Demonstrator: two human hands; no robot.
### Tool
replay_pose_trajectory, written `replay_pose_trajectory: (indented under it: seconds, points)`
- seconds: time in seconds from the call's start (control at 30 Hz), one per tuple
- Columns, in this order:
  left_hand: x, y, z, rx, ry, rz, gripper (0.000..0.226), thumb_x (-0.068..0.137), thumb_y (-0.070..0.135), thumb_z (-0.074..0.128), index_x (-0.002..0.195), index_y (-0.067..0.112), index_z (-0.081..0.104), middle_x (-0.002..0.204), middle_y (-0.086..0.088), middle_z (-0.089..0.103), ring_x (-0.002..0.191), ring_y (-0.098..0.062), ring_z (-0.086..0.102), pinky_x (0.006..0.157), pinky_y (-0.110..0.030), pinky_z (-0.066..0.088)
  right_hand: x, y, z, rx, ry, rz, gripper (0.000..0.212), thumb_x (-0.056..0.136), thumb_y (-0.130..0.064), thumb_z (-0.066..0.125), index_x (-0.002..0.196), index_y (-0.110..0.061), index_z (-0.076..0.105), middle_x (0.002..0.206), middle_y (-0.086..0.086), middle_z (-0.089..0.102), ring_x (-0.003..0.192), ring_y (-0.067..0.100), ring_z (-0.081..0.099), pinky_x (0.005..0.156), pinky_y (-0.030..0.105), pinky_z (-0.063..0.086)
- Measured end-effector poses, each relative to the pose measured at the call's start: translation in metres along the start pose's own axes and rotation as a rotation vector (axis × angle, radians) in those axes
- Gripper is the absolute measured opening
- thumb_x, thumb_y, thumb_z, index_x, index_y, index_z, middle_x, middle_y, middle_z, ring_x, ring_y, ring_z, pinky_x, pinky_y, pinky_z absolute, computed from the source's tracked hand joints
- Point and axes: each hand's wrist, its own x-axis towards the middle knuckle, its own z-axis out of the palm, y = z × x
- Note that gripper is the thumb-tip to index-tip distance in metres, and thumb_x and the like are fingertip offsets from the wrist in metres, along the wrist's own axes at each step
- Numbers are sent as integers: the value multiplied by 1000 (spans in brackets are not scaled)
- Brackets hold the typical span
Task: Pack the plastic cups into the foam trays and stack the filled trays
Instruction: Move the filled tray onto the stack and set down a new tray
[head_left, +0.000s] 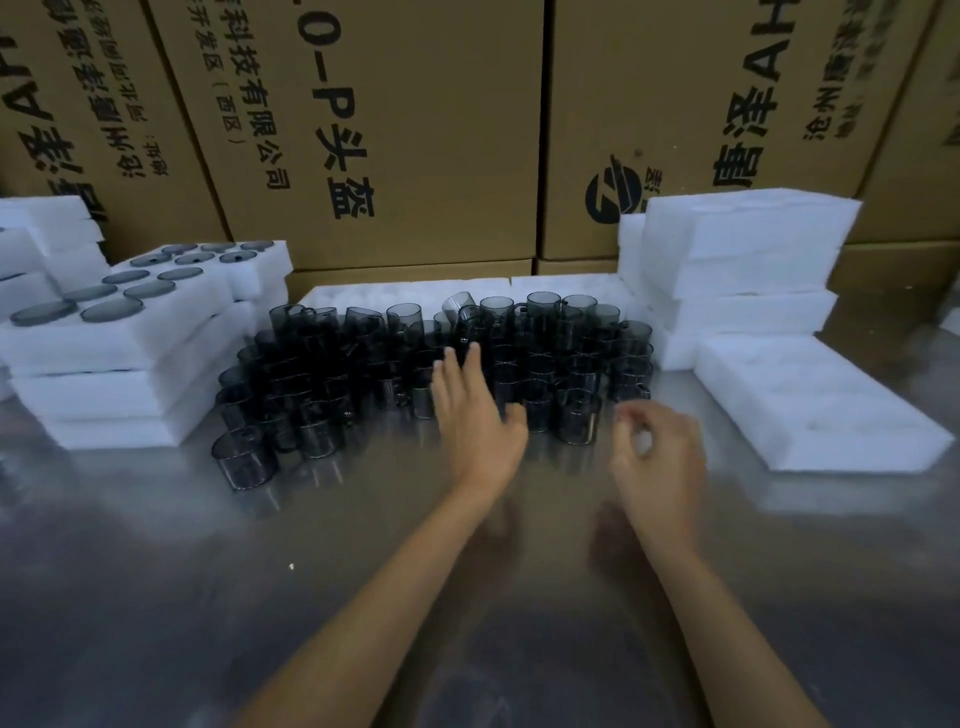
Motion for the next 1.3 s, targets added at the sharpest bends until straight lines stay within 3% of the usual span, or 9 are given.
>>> replay_pose_trajectory:
  seconds: [0.1,0.27,0.4,0.57,0.77,0.87,1.0,1.17,1.3]
  points:
    - [-38,17,36,52,-191,175,74,92,18,58,157,20,20,167,-4,-3,153,-20,-13,124,-37,-7,20,32,-25,-301,130,-20,35,85,-15,54,117,-11,66,126,9,64,124,30,49,102,46,34]
    - [-52,14,54,209,-283,287,71,94,20,54,157,20,20,166,-6,-9,151,-23,-19,120,-36,-15,30,67,-40,-476,14,240,58,91,-15,54,148,-10,43,161,11,31,153,27,15,120,51,9]
    - [-49,8,47,192,-291,220,68,94,20,55,155,18,24,167,-7,-4,152,-23,-14,124,-39,-5,37,71,-37,-554,17,237,57,89,-15,56,144,-10,46,150,12,43,145,31,26,113,49,22]
    - [-49,4,40,69,-294,117,67,97,20,54,156,19,21,166,0,-9,151,-16,-16,115,-25,-7,45,78,-38,-567,58,235,59,84,-5,57,142,-12,45,123,19,53,120,38,41,93,47,35]
    - [-53,4,34,-23,-335,28,66,98,18,52,156,22,19,166,3,-7,151,-14,-14,117,-29,-1,37,67,-42,-468,290,191,55,77,-3,54,131,-13,48,105,13,58,103,35,48,85,46,33]
    - [-52,4,32,-131,-255,-27,60,98,16,51,153,18,29,165,-2,12,152,-16,2,121,-32,7,30,45,-41,-246,384,69,45,73,-6,56,119,-11,55,95,2,57,97,27,49,82,37,27]
    - [-50,3,22,-487,-9,-219,31,101,16,50,132,19,50,134,5,54,129,-14,45,110,-27,36,14,9,-33,-41,355,-186,29,69,-2,54,96,-5,62,86,-6,52,86,22,46,78,35,28]
    - [-25,-15,-31,-1045,107,-543,28,102,36,37,104,26,63,91,11,71,91,-15,64,66,-29,49,-11,-25,-16,89,143,-406,20,71,-9,46,79,-2,64,76,5,61,73,28,48,70,43,36]
    - [3,-55,-86,-1349,-7,-663,58,89,59,54,130,18,62,115,-3,71,103,-26,68,89,-41,51,-24,-40,-10,145,3,-506,18,73,-17,49,71,-5,62,68,0,55,68,26,47,69,41,35]
